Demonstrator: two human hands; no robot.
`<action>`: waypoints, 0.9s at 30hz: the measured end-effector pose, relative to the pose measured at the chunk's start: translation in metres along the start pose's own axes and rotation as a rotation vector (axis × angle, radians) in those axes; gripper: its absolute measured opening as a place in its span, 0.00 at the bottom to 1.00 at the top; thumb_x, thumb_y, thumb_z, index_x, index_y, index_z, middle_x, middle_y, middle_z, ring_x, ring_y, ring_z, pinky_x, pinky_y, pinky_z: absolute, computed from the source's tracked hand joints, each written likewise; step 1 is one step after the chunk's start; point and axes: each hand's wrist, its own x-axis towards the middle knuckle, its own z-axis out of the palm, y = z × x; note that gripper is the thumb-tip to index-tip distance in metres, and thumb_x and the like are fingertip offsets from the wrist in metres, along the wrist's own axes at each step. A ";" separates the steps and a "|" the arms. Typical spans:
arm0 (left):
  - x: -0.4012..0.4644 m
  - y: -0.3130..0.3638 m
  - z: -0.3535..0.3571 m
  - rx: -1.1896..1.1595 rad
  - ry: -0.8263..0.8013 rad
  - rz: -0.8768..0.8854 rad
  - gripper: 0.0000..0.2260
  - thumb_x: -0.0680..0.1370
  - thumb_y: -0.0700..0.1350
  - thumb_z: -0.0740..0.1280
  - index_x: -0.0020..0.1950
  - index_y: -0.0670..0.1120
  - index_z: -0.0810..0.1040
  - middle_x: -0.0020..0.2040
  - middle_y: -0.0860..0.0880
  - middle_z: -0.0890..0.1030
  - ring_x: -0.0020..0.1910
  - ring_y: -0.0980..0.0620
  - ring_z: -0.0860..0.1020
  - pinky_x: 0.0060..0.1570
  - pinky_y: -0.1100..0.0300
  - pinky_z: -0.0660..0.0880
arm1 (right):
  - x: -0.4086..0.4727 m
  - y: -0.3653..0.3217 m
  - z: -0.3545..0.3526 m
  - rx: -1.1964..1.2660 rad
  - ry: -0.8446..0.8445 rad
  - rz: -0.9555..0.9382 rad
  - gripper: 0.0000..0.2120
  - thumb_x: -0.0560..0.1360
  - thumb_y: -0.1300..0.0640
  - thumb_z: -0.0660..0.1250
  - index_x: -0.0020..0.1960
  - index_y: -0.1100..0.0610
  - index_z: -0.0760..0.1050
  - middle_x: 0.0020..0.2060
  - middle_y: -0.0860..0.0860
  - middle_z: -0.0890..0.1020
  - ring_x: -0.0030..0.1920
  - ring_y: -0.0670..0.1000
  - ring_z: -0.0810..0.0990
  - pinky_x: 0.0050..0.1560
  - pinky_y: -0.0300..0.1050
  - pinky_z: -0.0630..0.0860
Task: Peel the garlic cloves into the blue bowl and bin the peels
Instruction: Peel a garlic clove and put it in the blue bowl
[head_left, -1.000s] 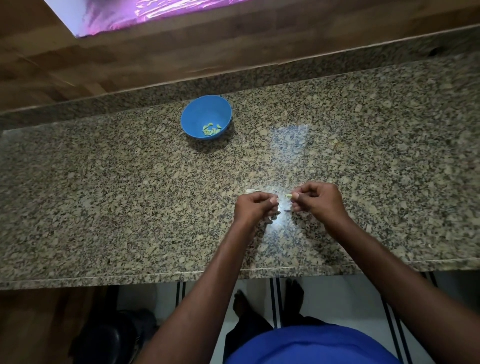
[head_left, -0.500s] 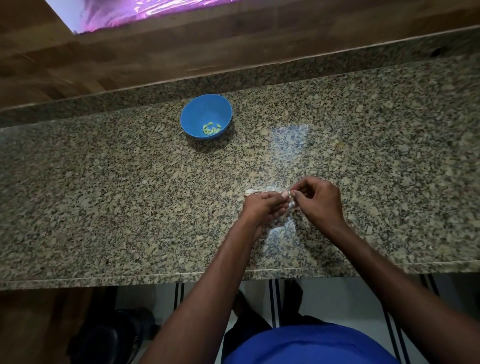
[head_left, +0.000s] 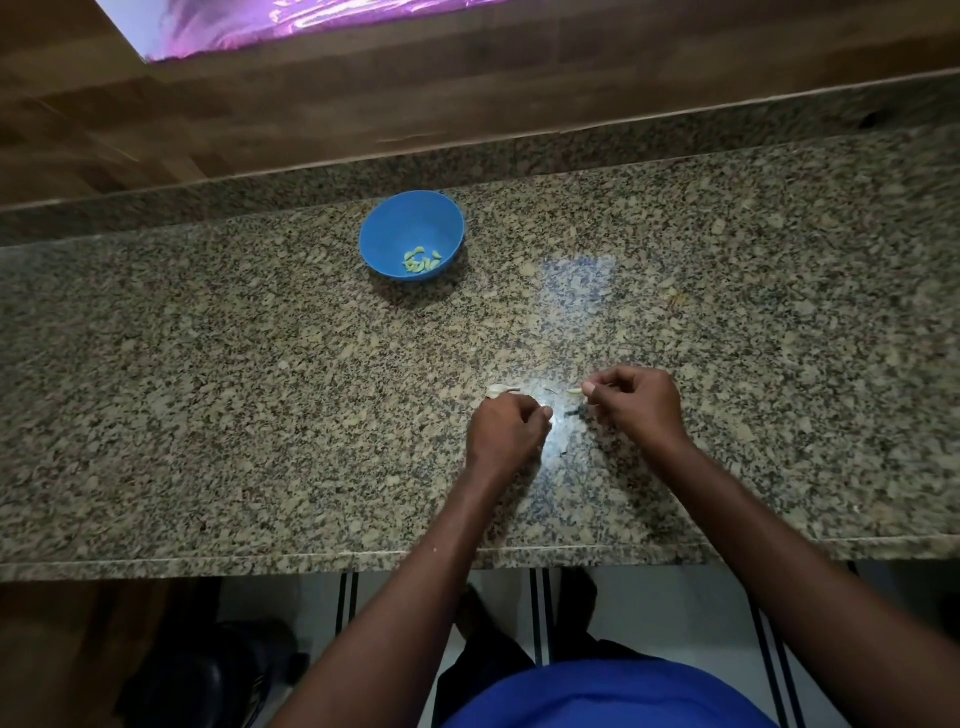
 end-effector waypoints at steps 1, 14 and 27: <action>-0.001 0.000 0.002 0.054 0.025 -0.003 0.14 0.83 0.53 0.68 0.45 0.45 0.85 0.34 0.50 0.82 0.30 0.54 0.77 0.32 0.64 0.70 | 0.003 0.000 0.000 -0.030 0.010 -0.001 0.03 0.75 0.58 0.77 0.47 0.57 0.84 0.39 0.52 0.87 0.38 0.53 0.87 0.41 0.51 0.85; -0.013 -0.007 0.011 0.078 0.212 0.081 0.07 0.81 0.36 0.69 0.53 0.44 0.85 0.49 0.49 0.81 0.44 0.54 0.79 0.38 0.69 0.76 | 0.065 -0.045 0.051 -0.234 -0.050 -0.095 0.01 0.75 0.61 0.75 0.45 0.56 0.85 0.41 0.49 0.86 0.41 0.47 0.84 0.46 0.44 0.82; -0.037 0.000 0.049 0.152 0.099 0.286 0.04 0.80 0.34 0.66 0.47 0.42 0.78 0.47 0.46 0.76 0.44 0.51 0.73 0.41 0.58 0.74 | 0.056 -0.018 0.022 -0.548 0.014 -0.238 0.06 0.78 0.59 0.72 0.52 0.56 0.87 0.45 0.51 0.88 0.38 0.47 0.82 0.36 0.34 0.73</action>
